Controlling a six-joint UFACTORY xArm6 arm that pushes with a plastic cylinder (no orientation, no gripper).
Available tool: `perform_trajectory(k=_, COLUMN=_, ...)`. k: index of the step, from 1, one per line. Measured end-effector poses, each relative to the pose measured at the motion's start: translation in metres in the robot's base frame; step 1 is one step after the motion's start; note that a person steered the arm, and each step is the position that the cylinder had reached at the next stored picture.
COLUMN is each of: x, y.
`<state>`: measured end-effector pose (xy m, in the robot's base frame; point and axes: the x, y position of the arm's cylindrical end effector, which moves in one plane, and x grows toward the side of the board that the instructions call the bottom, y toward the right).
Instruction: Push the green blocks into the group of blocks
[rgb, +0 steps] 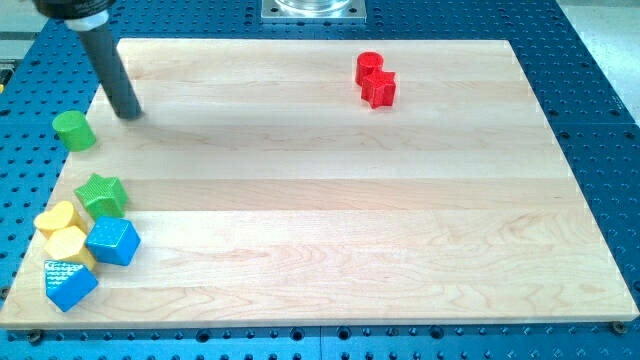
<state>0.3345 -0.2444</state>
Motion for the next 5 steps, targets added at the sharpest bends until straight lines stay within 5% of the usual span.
perform_trajectory(k=2, x=0.004, y=-0.060)
perform_trajectory(k=4, x=0.114, y=-0.050)
perform_trajectory(k=5, x=0.124, y=-0.045)
